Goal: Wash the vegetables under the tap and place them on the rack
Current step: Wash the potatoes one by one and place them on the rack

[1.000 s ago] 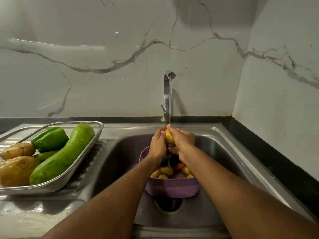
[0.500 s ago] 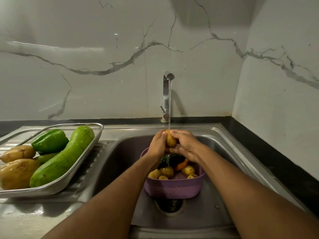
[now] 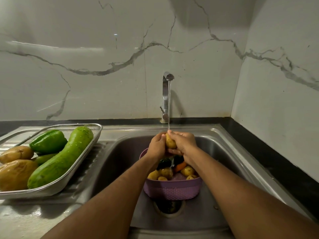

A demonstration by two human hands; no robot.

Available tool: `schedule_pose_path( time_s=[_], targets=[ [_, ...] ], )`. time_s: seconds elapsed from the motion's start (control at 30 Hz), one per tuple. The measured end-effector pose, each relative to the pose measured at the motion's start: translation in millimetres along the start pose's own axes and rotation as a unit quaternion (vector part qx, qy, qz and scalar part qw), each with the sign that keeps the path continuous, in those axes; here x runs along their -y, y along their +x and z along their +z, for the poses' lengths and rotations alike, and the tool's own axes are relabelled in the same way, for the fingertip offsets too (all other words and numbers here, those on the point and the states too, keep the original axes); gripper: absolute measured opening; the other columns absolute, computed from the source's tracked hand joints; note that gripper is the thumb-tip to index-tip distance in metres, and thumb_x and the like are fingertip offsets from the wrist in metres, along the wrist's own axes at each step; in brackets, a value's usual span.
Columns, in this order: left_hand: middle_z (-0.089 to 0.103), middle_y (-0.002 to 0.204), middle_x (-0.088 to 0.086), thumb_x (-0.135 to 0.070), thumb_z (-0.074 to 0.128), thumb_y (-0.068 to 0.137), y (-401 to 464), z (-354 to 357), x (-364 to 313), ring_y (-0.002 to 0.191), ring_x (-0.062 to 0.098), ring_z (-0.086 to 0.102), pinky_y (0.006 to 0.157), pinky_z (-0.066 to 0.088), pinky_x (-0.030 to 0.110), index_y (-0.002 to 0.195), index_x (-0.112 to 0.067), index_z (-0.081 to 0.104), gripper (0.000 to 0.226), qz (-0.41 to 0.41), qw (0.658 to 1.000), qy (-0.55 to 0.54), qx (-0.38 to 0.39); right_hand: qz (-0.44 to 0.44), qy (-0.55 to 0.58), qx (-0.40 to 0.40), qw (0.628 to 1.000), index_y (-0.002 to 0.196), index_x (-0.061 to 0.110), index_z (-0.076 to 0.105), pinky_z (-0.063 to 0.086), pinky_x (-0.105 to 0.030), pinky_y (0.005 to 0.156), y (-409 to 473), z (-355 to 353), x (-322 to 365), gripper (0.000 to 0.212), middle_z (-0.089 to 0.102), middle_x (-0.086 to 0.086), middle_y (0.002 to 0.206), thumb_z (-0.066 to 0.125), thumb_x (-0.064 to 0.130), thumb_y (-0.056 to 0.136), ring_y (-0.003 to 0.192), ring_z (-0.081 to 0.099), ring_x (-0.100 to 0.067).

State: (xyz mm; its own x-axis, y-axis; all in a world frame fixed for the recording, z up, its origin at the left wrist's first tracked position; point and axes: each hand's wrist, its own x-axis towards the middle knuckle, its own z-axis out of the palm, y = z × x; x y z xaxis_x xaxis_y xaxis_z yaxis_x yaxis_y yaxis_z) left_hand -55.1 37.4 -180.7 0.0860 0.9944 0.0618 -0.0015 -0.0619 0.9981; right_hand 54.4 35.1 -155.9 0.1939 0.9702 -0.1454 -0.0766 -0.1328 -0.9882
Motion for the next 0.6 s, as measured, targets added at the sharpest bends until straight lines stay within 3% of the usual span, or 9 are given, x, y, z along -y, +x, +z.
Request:
schedule_pose_path(
  time_s=[0.1,0.17,0.27,0.37,0.43,0.6],
  targets=[
    [0.065,0.112,0.008,-0.024,0.031,0.113,4,-3,-3,0.107,0.028,0.067,0.093,0.060,0.048,0.121,-0.022,0.059,0.029,-0.020,0.999,-0.033,-0.031,0.004,0.000,0.089,0.996,0.127,0.016,0.068,0.063,-0.030,0.063,0,-8,4,0.031,0.065,-0.012,0.123,0.071,0.016,0.097,0.105,0.070,-0.030],
    [0.065,0.113,0.010,-0.023,0.031,0.113,6,-3,-3,0.107,0.029,0.066,0.093,0.059,0.051,0.118,-0.023,0.060,0.029,-0.027,0.998,-0.032,-0.041,-0.006,-0.005,0.105,0.994,0.130,0.016,0.067,0.063,-0.030,0.062,-1,-11,2,0.035,0.066,-0.011,0.122,0.072,0.015,0.096,0.103,0.071,-0.030],
    [0.065,0.120,0.012,-0.023,0.030,0.113,2,1,-2,0.107,0.025,0.067,0.091,0.061,0.046,0.120,-0.024,0.060,0.031,-0.012,0.999,0.000,-0.038,-0.054,-0.051,0.035,0.997,0.123,0.017,0.071,0.063,-0.029,0.060,-1,-7,-3,0.033,0.068,-0.007,0.116,0.078,0.026,0.092,0.099,0.070,-0.025],
    [0.063,0.123,0.009,-0.022,0.029,0.113,-1,5,-1,0.110,0.023,0.066,0.092,0.061,0.044,0.133,-0.022,0.055,0.032,0.010,0.999,0.020,-0.024,-0.100,-0.106,-0.068,0.987,0.116,0.018,0.074,0.061,-0.025,0.054,1,0,-9,0.036,0.069,0.001,0.097,0.078,0.042,0.089,0.078,0.069,-0.013],
    [0.063,0.122,0.007,-0.021,0.029,0.113,-2,7,-1,0.111,0.023,0.066,0.094,0.060,0.045,0.135,-0.022,0.054,0.033,0.014,0.999,0.026,-0.024,-0.115,-0.127,-0.083,0.982,0.113,0.019,0.075,0.060,-0.023,0.051,2,1,-11,0.036,0.066,0.005,0.089,0.077,0.046,0.090,0.071,0.066,-0.010],
    [0.065,0.117,0.008,-0.018,0.029,0.112,3,4,4,0.105,0.020,0.065,0.085,0.061,0.035,0.134,-0.016,0.056,0.035,0.010,0.998,0.044,-0.039,-0.044,-0.102,0.057,0.992,0.124,0.015,0.071,0.066,-0.035,0.066,4,-8,-5,0.029,0.068,-0.010,0.115,0.070,0.028,0.098,0.100,0.070,-0.027]
  ],
)
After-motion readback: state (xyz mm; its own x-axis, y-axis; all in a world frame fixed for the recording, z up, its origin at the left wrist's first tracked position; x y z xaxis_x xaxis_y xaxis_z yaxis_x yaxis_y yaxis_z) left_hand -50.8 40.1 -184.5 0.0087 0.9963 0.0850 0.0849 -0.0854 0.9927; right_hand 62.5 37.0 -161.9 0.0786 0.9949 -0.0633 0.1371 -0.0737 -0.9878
